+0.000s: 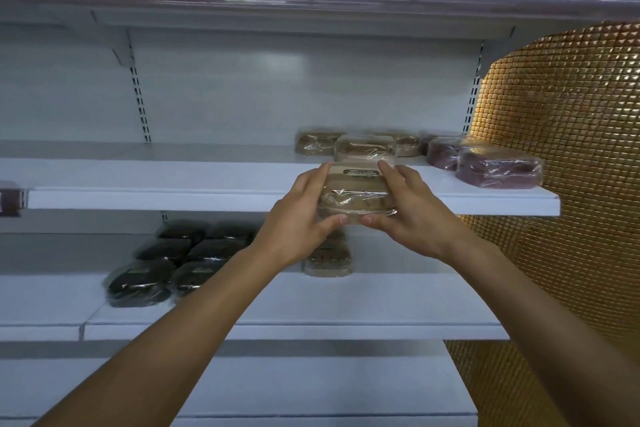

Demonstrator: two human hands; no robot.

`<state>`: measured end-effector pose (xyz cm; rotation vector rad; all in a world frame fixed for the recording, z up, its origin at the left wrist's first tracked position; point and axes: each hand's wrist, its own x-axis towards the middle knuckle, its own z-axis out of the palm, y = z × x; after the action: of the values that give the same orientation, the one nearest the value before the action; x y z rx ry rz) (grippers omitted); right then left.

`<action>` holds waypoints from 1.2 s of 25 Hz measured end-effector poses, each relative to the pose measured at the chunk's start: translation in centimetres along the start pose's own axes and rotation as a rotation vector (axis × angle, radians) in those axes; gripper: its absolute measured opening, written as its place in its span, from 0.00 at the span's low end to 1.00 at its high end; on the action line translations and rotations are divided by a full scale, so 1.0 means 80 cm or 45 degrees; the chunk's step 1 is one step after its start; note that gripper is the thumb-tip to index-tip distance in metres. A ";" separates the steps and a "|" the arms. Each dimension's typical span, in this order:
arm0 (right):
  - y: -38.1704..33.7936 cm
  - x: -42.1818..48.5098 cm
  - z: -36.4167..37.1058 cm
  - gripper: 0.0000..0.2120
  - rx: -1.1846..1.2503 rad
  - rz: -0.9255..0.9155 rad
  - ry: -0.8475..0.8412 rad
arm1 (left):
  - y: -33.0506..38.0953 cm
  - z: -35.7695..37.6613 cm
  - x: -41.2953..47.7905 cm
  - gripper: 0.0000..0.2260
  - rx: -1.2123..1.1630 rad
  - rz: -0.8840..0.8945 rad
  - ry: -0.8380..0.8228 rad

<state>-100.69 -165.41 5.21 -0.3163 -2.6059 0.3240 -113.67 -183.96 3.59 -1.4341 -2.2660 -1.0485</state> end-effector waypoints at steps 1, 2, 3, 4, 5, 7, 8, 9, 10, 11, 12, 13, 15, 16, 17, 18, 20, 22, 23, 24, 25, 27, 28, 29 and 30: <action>-0.007 -0.005 0.005 0.46 0.009 -0.011 0.007 | -0.002 -0.004 -0.011 0.38 -0.012 0.003 0.023; -0.014 -0.010 0.010 0.45 0.018 -0.022 0.020 | -0.005 -0.006 -0.021 0.38 -0.027 0.009 0.045; -0.022 -0.016 0.015 0.45 0.031 -0.035 0.039 | -0.008 -0.007 -0.031 0.38 -0.036 0.015 0.066; -0.029 -0.021 0.020 0.45 0.045 -0.045 0.059 | -0.012 -0.009 -0.040 0.38 -0.031 0.021 0.089; -0.036 -0.027 0.025 0.45 0.058 -0.054 0.079 | -0.015 -0.008 -0.049 0.39 -0.015 0.020 0.109; -0.047 -0.040 0.037 0.44 0.083 -0.064 0.097 | -0.021 -0.007 -0.067 0.39 0.004 -0.003 0.138; -0.051 -0.047 0.043 0.44 0.098 -0.062 0.093 | -0.024 -0.006 -0.076 0.39 0.006 -0.015 0.146; -0.054 -0.053 0.050 0.44 0.116 -0.050 0.078 | -0.027 -0.004 -0.086 0.39 0.005 -0.025 0.143; -0.056 -0.059 0.056 0.44 0.134 -0.033 0.055 | -0.031 -0.002 -0.094 0.39 0.005 -0.033 0.130; -0.059 -0.065 0.062 0.44 0.148 -0.019 0.026 | -0.036 0.002 -0.104 0.39 0.002 -0.043 0.108; -0.061 -0.071 0.070 0.43 0.164 -0.017 0.002 | -0.042 0.006 -0.112 0.39 -0.002 -0.053 0.083; -0.061 -0.076 0.079 0.42 0.174 -0.024 -0.018 | -0.047 0.011 -0.120 0.39 -0.010 -0.066 0.055; -0.059 -0.084 0.100 0.41 0.170 -0.023 -0.063 | -0.059 0.023 -0.134 0.39 -0.028 -0.111 -0.015; -0.056 -0.087 0.112 0.41 0.164 -0.009 -0.089 | -0.066 0.029 -0.140 0.39 -0.037 -0.136 -0.052; -0.052 -0.090 0.123 0.41 0.169 0.011 -0.117 | -0.073 0.036 -0.145 0.39 -0.042 -0.157 -0.083; -0.048 -0.092 0.134 0.41 0.183 0.029 -0.141 | -0.079 0.043 -0.150 0.39 -0.047 -0.175 -0.111; -0.040 -0.096 0.155 0.40 0.193 0.056 -0.190 | -0.092 0.058 -0.157 0.39 -0.046 -0.209 -0.160; -0.028 -0.099 0.178 0.40 0.195 0.093 -0.239 | -0.105 0.075 -0.162 0.39 -0.056 -0.264 -0.209; -0.023 -0.100 0.189 0.40 0.193 0.122 -0.270 | -0.110 0.083 -0.164 0.39 -0.060 -0.295 -0.235; -0.017 -0.101 0.199 0.40 0.186 0.147 -0.300 | -0.116 0.092 -0.167 0.39 -0.061 -0.323 -0.262; -0.011 -0.101 0.209 0.40 0.180 0.164 -0.326 | -0.120 0.100 -0.167 0.39 -0.059 -0.343 -0.283; 0.001 -0.101 0.227 0.39 0.174 0.191 -0.364 | -0.129 0.117 -0.167 0.39 -0.058 -0.373 -0.323; 0.006 -0.100 0.235 0.39 0.167 0.192 -0.372 | -0.132 0.125 -0.165 0.39 -0.058 -0.382 -0.338; 0.012 -0.100 0.242 0.39 0.159 0.192 -0.381 | -0.136 0.132 -0.164 0.39 -0.055 -0.395 -0.352; 0.017 -0.099 0.249 0.39 0.153 0.194 -0.390 | -0.139 0.139 -0.161 0.39 -0.051 -0.406 -0.360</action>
<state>-103.62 -169.71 -15.58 -0.4558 -2.8500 0.6228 -115.45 -187.80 -16.30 -1.3365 -2.7621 -1.0363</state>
